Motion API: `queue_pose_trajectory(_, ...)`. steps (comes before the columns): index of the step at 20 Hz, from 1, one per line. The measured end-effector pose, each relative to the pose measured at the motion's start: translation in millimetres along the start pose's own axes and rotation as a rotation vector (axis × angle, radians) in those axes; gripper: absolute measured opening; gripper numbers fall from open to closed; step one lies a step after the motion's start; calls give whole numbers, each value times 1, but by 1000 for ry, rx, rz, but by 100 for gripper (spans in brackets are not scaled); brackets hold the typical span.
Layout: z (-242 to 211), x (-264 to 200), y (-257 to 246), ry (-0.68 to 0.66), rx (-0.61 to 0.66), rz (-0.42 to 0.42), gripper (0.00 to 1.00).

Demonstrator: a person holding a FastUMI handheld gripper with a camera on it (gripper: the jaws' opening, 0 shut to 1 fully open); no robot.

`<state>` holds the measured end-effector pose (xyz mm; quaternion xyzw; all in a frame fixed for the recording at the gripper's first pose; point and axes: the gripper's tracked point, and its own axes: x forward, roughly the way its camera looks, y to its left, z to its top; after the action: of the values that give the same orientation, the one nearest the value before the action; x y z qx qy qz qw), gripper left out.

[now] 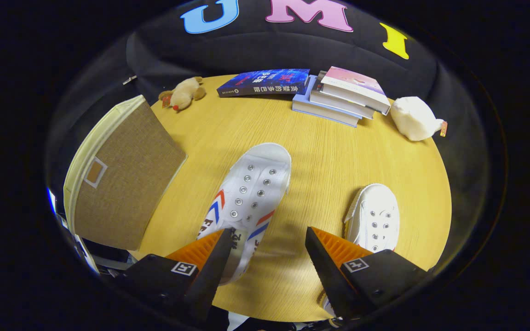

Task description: Open the storage box then place both shoes into the box .Put the left shoe in first, then the right shoe, with the right side of both shoes facing outward in a uniform manner.

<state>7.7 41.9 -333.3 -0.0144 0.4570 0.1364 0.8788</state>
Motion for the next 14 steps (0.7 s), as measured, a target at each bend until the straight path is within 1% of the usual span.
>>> queue_pose_trajectory(2, -3, 11, 3, 12, 11, 20, 95)
queue_pose_trajectory(3, -4, 15, 4, 22, 31, 30, 87)
queue_pose_trajectory(4, -4, 17, 8, 31, 68, 53, 82)
queue_pose_trajectory(5, -2, 20, 13, 31, 112, 72, 69)
queue_pose_trajectory(6, -3, 21, 17, 40, 149, 85, 61)
queue_pose_trajectory(7, -3, 21, 20, 43, 177, 101, 49)
queue_pose_trajectory(8, -3, 21, 21, 44, 195, 97, 44)
queue_pose_trajectory(9, -3, 20, 21, 37, 206, 95, 30)
queue_pose_trajectory(10, -3, 20, 21, 37, 212, 87, 28)
queue_pose_trajectory(11, -3, 19, 21, 34, 227, 75, 23)
queue_pose_trajectory(12, -4, 16, 21, 33, 249, 58, 21)
queue_pose_trajectory(13, -3, 17, 20, 29, 277, 44, 12)
queue_pose_trajectory(14, -1, 18, 19, 22, 303, 33, 8)
